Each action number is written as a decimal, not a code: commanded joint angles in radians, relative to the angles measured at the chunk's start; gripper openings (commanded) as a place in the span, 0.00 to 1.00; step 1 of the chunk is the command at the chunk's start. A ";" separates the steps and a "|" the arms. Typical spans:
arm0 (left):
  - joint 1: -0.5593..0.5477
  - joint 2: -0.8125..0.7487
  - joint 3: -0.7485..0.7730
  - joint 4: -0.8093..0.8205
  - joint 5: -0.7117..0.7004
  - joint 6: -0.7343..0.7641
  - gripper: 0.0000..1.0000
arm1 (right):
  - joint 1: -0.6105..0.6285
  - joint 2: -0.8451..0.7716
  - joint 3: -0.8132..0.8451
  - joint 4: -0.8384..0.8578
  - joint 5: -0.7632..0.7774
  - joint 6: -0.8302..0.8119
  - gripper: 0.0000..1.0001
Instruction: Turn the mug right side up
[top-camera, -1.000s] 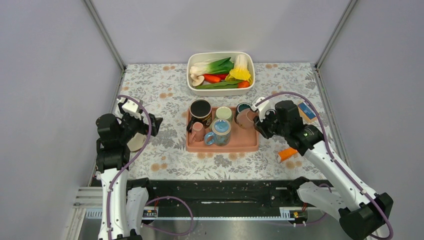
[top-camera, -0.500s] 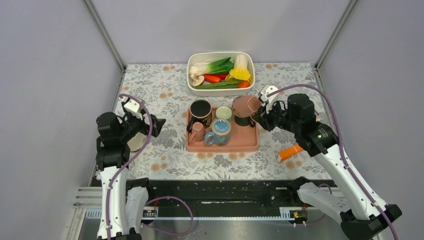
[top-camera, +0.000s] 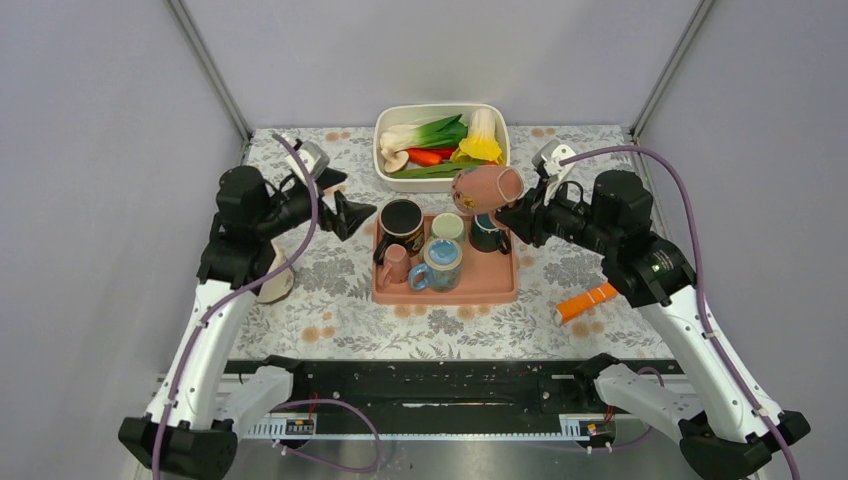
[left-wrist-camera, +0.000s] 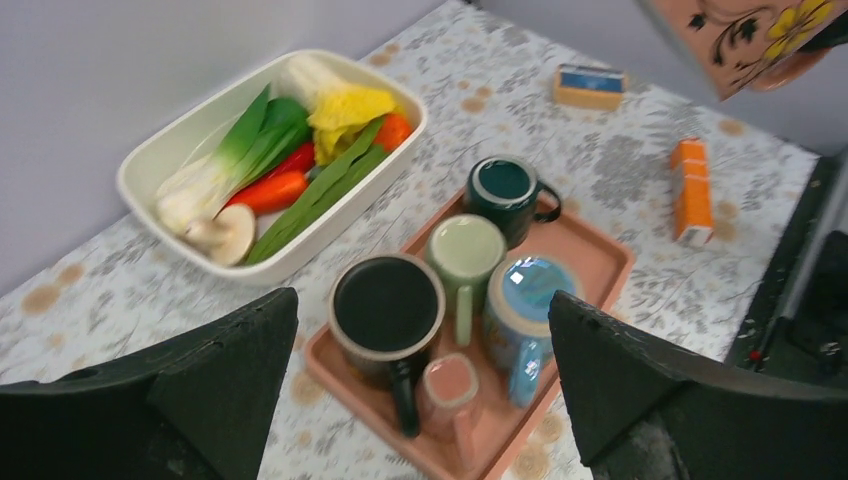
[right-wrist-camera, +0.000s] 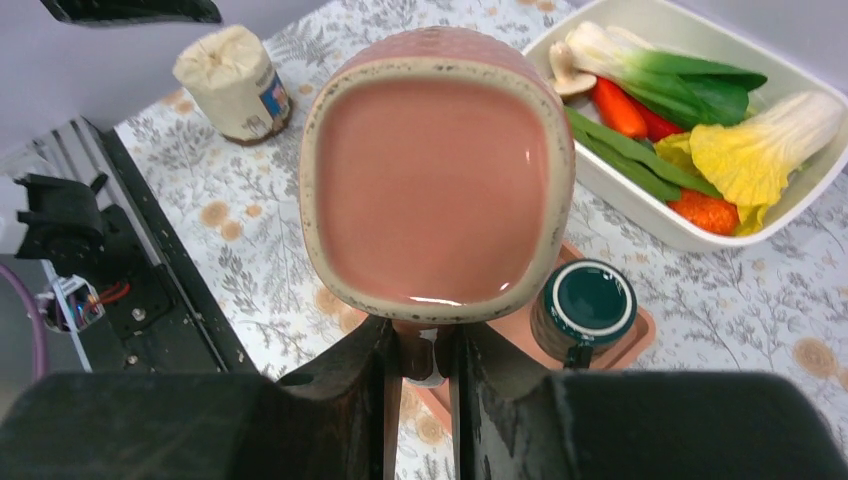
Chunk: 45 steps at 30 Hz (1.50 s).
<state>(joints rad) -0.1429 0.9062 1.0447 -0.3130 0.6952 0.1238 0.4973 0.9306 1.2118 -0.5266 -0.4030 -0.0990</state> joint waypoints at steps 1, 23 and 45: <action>-0.120 0.109 0.124 0.150 0.002 -0.146 0.99 | -0.006 0.006 0.111 0.163 -0.054 0.077 0.00; -0.345 0.349 -0.182 1.278 0.247 -1.101 0.99 | -0.196 0.140 -0.182 1.179 -0.339 1.055 0.00; -0.404 0.467 -0.155 1.348 0.199 -1.185 0.99 | -0.140 0.225 -0.363 1.439 -0.283 1.091 0.00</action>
<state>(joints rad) -0.5388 1.3712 0.8566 0.9451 0.9081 -1.0458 0.3256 1.1557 0.8364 0.7673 -0.7174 0.9970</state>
